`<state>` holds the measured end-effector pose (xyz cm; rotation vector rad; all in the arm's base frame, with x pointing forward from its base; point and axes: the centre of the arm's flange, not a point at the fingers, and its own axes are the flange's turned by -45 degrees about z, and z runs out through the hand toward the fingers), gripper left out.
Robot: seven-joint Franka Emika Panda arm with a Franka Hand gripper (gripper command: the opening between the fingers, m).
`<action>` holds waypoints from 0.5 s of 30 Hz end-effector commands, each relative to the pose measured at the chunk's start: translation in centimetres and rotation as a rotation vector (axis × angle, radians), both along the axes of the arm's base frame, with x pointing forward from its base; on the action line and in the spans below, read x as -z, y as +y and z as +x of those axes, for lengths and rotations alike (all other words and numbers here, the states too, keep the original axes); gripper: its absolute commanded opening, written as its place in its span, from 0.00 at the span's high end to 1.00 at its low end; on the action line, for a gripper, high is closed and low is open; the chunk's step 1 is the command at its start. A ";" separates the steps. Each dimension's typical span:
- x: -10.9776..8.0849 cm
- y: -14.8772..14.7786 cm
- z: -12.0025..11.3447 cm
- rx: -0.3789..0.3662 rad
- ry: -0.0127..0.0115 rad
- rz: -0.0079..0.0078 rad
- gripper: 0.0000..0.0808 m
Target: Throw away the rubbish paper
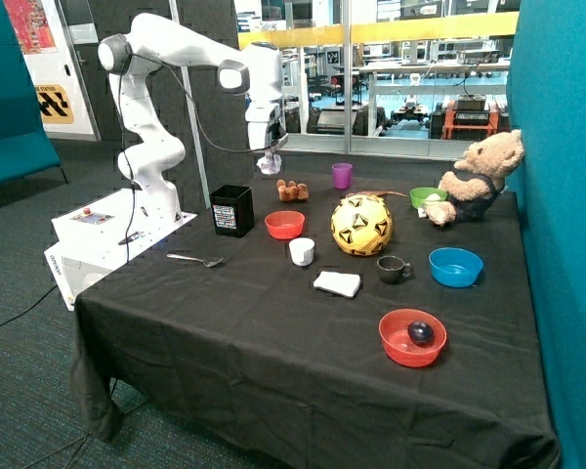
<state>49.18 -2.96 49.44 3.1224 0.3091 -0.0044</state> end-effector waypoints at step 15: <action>0.3 -2.2 -8.2 0.100 -0.0026 0.0041 1.00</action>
